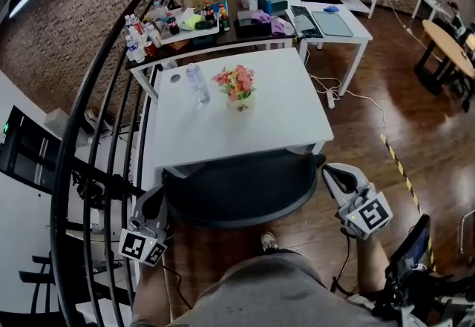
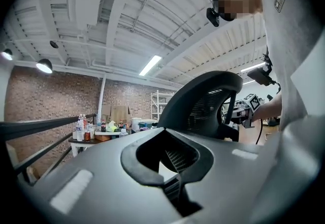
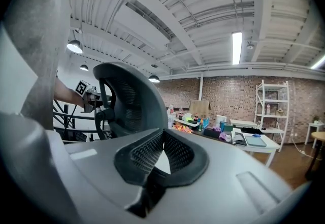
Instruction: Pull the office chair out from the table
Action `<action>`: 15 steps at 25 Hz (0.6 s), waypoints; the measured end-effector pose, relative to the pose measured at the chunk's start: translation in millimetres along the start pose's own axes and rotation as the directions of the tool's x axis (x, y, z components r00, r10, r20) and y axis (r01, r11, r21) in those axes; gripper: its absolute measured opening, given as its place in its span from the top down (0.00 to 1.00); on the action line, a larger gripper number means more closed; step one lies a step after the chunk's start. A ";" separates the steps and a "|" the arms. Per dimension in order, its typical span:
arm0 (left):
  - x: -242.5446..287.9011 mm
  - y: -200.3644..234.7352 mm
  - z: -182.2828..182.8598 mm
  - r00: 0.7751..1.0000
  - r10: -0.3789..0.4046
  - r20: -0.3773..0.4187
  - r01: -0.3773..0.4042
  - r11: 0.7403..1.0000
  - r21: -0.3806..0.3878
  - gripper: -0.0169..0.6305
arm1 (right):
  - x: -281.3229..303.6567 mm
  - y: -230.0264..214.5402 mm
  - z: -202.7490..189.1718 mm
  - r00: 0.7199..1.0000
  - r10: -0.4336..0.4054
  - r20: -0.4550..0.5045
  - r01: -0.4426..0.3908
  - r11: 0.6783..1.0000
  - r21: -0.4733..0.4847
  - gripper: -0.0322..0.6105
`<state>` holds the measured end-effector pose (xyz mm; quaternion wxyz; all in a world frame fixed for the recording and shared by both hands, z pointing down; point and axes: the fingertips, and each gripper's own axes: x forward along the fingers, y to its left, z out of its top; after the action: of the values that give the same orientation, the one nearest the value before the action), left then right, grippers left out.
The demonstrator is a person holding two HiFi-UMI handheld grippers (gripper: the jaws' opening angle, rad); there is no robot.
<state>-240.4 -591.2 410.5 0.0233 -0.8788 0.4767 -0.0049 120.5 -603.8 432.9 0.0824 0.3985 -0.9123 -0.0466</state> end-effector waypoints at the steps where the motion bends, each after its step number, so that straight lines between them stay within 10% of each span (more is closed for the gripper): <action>1: 0.3 3.1 0.7 1.000 0.000 0.004 0.000 1.000 -0.008 0.97 | 1.0 -1.9 1.4 1.000 0.010 0.005 -0.010 1.000 0.001 0.95; 15: 10.2 -8.0 -1.6 0.977 -0.212 -0.015 0.212 0.977 -0.014 0.58 | 25.8 11.1 21.3 0.974 0.224 0.041 -0.223 0.975 -0.022 0.58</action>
<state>-228.2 -595.5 412.4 0.0132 -0.9247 0.3804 -0.0113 91.2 -614.8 416.6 0.0708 0.2914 -0.9525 -0.0537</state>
